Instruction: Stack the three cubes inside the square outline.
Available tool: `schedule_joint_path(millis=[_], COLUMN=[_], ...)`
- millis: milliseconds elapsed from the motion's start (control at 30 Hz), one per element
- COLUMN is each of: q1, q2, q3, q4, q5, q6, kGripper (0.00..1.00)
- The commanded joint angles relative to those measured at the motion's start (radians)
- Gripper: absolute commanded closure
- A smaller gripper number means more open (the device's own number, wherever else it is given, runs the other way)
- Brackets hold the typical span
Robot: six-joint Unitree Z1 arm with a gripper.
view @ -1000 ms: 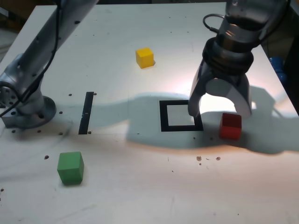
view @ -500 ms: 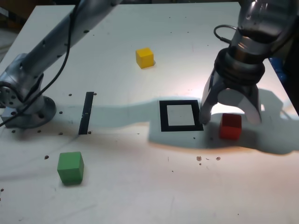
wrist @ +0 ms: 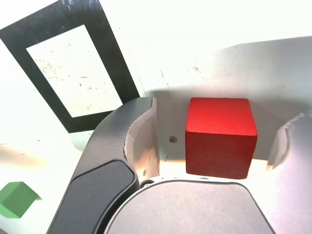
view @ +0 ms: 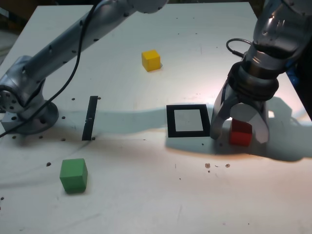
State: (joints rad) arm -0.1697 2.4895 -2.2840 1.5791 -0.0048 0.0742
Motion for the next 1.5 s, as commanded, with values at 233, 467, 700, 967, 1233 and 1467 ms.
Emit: schedule_joint_path(millis=[233, 467, 700, 967, 1233, 1467], q1=[-0.013, -0.013, -0.013, 0.004, 0.035, 0.053], q2=[0.008, 0.005, -0.023, -0.157, -0.275, -0.304], q3=[-0.005, -0.004, 0.025, 0.17, 0.354, 0.463], q4=[0.008, 0.011, 0.012, -0.007, -0.083, -0.149], q5=[0.017, 0.019, 0.025, 0.051, 0.048, 0.039], q6=[-0.005, -0.005, -0.005, -0.023, -0.042, -0.078], kGripper=[0.67, 0.67, 0.67, 0.67, 0.67, 0.67])
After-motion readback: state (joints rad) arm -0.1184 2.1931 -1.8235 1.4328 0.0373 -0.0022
